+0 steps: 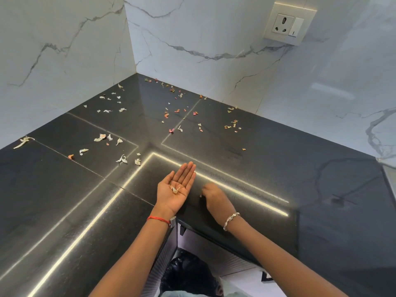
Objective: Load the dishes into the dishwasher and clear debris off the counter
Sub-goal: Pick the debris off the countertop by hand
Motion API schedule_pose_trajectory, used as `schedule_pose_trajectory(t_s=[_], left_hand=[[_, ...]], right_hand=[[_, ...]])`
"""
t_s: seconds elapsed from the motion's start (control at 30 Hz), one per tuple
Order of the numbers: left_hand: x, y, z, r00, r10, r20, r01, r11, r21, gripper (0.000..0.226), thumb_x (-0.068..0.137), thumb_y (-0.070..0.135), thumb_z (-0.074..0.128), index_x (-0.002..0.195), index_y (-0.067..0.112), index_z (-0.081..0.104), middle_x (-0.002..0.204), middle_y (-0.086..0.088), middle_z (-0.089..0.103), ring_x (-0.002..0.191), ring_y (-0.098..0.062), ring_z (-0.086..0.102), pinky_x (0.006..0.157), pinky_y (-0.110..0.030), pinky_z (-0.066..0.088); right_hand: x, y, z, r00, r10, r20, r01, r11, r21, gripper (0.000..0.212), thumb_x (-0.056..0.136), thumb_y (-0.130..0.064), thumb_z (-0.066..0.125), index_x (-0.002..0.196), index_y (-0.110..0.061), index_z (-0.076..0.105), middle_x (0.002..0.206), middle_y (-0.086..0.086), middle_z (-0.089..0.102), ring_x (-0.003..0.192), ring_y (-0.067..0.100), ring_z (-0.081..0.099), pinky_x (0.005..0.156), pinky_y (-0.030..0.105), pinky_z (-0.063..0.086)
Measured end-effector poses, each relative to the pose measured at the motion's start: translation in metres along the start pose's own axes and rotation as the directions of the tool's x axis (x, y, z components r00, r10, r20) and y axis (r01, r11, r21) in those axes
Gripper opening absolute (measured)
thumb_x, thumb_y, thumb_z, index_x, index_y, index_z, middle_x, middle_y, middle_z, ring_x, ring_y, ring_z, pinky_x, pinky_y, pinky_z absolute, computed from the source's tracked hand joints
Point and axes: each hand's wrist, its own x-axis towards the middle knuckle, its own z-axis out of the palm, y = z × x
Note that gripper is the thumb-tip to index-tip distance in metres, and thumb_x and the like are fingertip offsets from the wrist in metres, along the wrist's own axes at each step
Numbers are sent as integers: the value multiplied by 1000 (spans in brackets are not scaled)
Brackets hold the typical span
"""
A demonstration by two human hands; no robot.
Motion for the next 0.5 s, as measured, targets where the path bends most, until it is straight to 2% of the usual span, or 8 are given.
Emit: schedule_pose_trajectory(t_s=[0.03, 0.1, 0.17, 0.2, 0.23, 0.27, 0.37, 0.5], left_hand=[[0, 1, 0, 1000, 2, -2, -2, 1000, -1, 47, 98, 17, 31, 93, -8, 71, 108, -22, 67, 95, -34, 68, 82, -46, 53], [0, 3, -1, 1000, 7, -5, -7, 1000, -6, 47, 98, 17, 31, 91, -8, 71, 107, -23, 67, 94, -34, 68, 82, -46, 53], [0, 4, -1, 1000, 5, -6, -6, 1000, -6, 47, 98, 17, 31, 92, -8, 71, 107, -22, 67, 95, -34, 68, 82, -47, 52], [1, 3, -1, 1000, 1, -7, -2, 1000, -1, 48, 98, 17, 31, 92, -8, 71, 107, -22, 67, 95, -33, 68, 82, -46, 52], [1, 3, -1, 1000, -4, -9, 4, 1000, 4, 48, 98, 18, 31, 92, -8, 71, 107, -23, 67, 94, -33, 68, 82, -46, 52], [2, 2, -1, 1000, -13, -10, 13, 1000, 7, 48, 98, 18, 31, 91, -8, 71, 106, -23, 67, 94, -33, 68, 82, -46, 53], [2, -3, -1, 999, -48, -12, 48, 998, 30, 50, 98, 19, 30, 91, -6, 71, 104, -21, 68, 91, -30, 69, 80, -41, 54], [4, -7, -3, 997, -80, -12, 81, 995, 57, 52, 99, 18, 26, 92, -5, 72, 107, -18, 68, 96, -23, 68, 93, -34, 48]], right_hand=[[6, 0, -4, 976, 213, -48, -200, 961, 191, 14, 79, 9, 58, 82, 1, 69, 89, 12, 65, 84, 19, 59, 78, 18, 44], [18, 1, -16, 792, 610, 32, -472, 577, 666, 14, 80, 10, 59, 83, 2, 70, 85, 12, 69, 80, 15, 61, 85, 20, 46], [29, -2, -33, 674, 682, 283, -400, 15, 917, 10, 78, 16, 59, 82, 8, 65, 76, 11, 66, 70, 16, 65, 82, 25, 53], [31, -5, -41, 675, 651, 346, -344, -137, 929, 10, 78, 18, 57, 85, 12, 62, 72, 10, 66, 64, 14, 66, 75, 22, 56], [33, -8, -48, 690, 629, 359, -337, -160, 928, 11, 78, 18, 57, 88, 15, 60, 69, 9, 67, 63, 13, 67, 71, 19, 56], [32, -12, -52, 715, 615, 332, -350, -96, 932, 13, 78, 16, 58, 90, 13, 62, 70, 8, 68, 66, 13, 67, 73, 19, 56], [28, -35, -57, 826, 544, 150, -386, 350, 854, 14, 77, 5, 66, 86, -4, 72, 83, 7, 71, 84, 16, 66, 83, 21, 52], [27, -64, -52, 933, 361, -11, -301, 792, 531, 20, 84, 2, 59, 97, -4, 73, 90, 10, 70, 79, 9, 60, 66, -1, 41]])
